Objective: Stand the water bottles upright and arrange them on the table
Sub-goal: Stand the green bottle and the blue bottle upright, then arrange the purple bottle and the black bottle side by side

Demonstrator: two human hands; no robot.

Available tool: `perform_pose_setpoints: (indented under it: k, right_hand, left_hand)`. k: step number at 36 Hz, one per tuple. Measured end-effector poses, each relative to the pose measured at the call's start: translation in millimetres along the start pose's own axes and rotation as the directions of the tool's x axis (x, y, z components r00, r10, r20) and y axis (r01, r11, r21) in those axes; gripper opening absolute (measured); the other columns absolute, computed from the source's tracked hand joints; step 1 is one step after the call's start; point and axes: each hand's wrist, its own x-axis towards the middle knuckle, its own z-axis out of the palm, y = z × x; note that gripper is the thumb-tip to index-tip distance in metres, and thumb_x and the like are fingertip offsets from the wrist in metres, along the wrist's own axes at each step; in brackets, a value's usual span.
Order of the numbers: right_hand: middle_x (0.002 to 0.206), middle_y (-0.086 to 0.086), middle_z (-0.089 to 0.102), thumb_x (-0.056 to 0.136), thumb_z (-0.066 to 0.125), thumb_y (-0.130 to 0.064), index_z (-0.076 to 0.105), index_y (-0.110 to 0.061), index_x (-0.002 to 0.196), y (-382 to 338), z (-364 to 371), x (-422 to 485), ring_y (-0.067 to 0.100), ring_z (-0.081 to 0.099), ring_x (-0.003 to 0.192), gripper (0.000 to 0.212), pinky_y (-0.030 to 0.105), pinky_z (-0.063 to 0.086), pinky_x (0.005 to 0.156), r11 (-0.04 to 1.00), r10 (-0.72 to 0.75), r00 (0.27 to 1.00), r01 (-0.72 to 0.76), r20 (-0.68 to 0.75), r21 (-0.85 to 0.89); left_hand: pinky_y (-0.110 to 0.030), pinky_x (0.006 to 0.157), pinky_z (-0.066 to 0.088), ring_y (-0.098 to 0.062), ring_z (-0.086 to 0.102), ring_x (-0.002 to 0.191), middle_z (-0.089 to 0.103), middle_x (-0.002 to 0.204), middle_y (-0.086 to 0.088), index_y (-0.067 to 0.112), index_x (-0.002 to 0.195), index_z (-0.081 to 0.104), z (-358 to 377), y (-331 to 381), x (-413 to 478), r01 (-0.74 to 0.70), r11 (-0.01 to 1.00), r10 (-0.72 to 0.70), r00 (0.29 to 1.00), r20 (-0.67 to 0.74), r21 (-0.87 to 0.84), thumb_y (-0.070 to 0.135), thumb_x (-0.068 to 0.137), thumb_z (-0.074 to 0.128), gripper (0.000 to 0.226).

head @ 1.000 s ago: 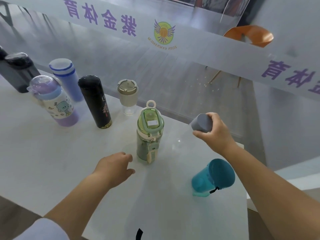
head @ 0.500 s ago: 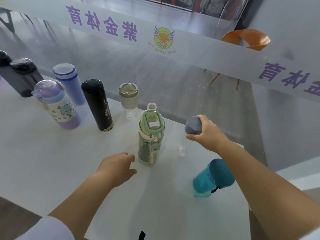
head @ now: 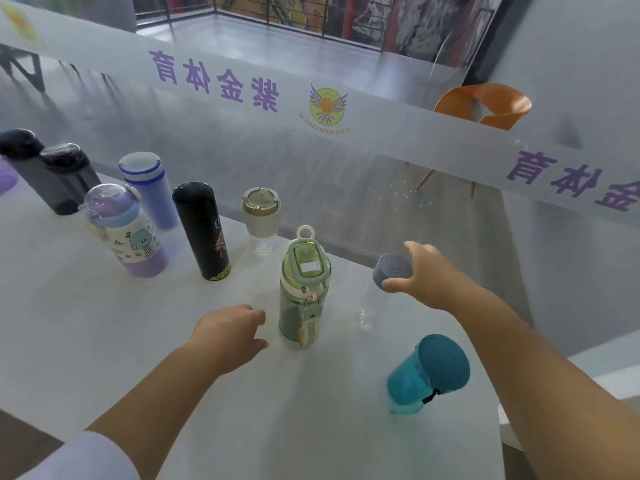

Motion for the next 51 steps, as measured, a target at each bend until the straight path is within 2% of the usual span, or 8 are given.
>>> perform_pose_setpoints:
  k: [6, 15, 21, 25, 30, 35, 40, 51]
  right_hand:
    - [0.145, 0.010, 0.040, 0.083, 0.063, -0.048, 0.032, -0.016, 0.143, -29, -37, -10, 0.030, 0.041, 0.129, 0.075, 0.042, 0.040, 0.102, 0.988, -0.075, 0.997, 0.070, -0.035, -0.141]
    - [0.133, 0.006, 0.053, 0.082, 0.061, -0.051, 0.038, -0.020, 0.138, -113, -66, -2, 0.025, 0.053, 0.117, 0.067, 0.045, 0.047, 0.097, 0.932, -0.283, 0.959, 0.269, -0.024, -0.245]
    - [0.130, 0.005, 0.055, 0.084, 0.061, -0.044, 0.040, -0.021, 0.137, -188, -52, 7, 0.024, 0.053, 0.116, 0.061, 0.043, 0.047, 0.095, 0.875, -0.403, 0.914, 0.396, 0.033, -0.279]
    - [0.117, 0.004, 0.058, 0.085, 0.059, -0.044, 0.046, -0.019, 0.125, -240, -33, 14, 0.024, 0.056, 0.101, 0.049, 0.039, 0.049, 0.083, 0.831, -0.456, 0.884, 0.463, 0.101, -0.309]
    - [0.116, 0.002, 0.056, 0.086, 0.059, -0.044, 0.043, -0.021, 0.131, -306, -5, 22, 0.023, 0.057, 0.099, 0.053, 0.040, 0.052, 0.085, 0.803, -0.462, 0.866, 0.499, 0.190, -0.325]
    - [0.117, 0.004, 0.057, 0.087, 0.059, -0.044, 0.039, -0.019, 0.133, -375, 22, 30, 0.019, 0.050, 0.087, 0.056, 0.030, 0.045, 0.074, 0.798, -0.442, 0.860, 0.506, 0.254, -0.326]
    - [0.126, 0.003, 0.057, 0.086, 0.061, -0.044, 0.041, -0.023, 0.133, -437, 44, 35, 0.023, 0.057, 0.106, 0.055, 0.037, 0.050, 0.091, 0.801, -0.450, 0.850, 0.520, 0.275, -0.296]
    - [0.130, 0.002, 0.055, 0.085, 0.058, -0.050, 0.040, -0.022, 0.135, -542, 81, 58, 0.025, 0.056, 0.111, 0.059, 0.040, 0.049, 0.092, 0.746, -0.515, 0.807, 0.588, 0.289, -0.311]
  left_hand:
    - [-0.035, 0.088, 0.051, -0.020, 0.058, 0.107, 0.055, 0.123, 0.003, 0.025, 0.127, 0.047, -24, -20, -5, 0.029, 0.999, -0.027, 0.997, -0.072, 0.027, 0.047, 0.088, 0.053, 0.045]
    - [-0.033, 0.088, 0.052, -0.018, 0.058, 0.109, 0.057, 0.124, 0.005, 0.028, 0.125, 0.048, -73, -69, -24, 0.108, 0.994, -0.105, 0.978, -0.183, 0.010, 0.051, 0.086, 0.054, 0.046]
    - [-0.034, 0.089, 0.049, -0.020, 0.056, 0.112, 0.054, 0.130, 0.005, 0.030, 0.125, 0.046, -91, -121, -39, 0.186, 0.983, -0.182, 0.961, -0.207, 0.001, 0.051, 0.087, 0.052, 0.044]
    - [-0.030, 0.085, 0.047, -0.018, 0.056, 0.110, 0.055, 0.129, 0.006, 0.032, 0.123, 0.048, -97, -166, -47, 0.229, 0.972, -0.233, 0.952, -0.196, -0.044, 0.050, 0.085, 0.054, 0.042]
    - [-0.029, 0.086, 0.050, -0.015, 0.057, 0.107, 0.055, 0.125, 0.007, 0.031, 0.125, 0.048, -103, -234, -52, 0.277, 0.958, -0.285, 0.944, -0.168, -0.071, 0.051, 0.085, 0.055, 0.045]
    - [-0.031, 0.088, 0.048, -0.016, 0.055, 0.110, 0.054, 0.124, 0.007, 0.032, 0.126, 0.046, -112, -311, -59, 0.288, 0.956, -0.292, 0.944, -0.151, -0.048, 0.051, 0.086, 0.053, 0.045]
    - [-0.031, 0.089, 0.048, -0.017, 0.056, 0.109, 0.054, 0.124, 0.005, 0.030, 0.126, 0.047, -124, -379, -69, 0.292, 0.956, -0.294, 0.943, -0.155, -0.037, 0.050, 0.087, 0.053, 0.044]
    - [-0.032, 0.089, 0.047, -0.018, 0.055, 0.111, 0.053, 0.125, 0.007, 0.031, 0.124, 0.047, -141, -487, -87, 0.370, 0.927, -0.376, 0.909, -0.180, -0.066, 0.051, 0.086, 0.053, 0.043]
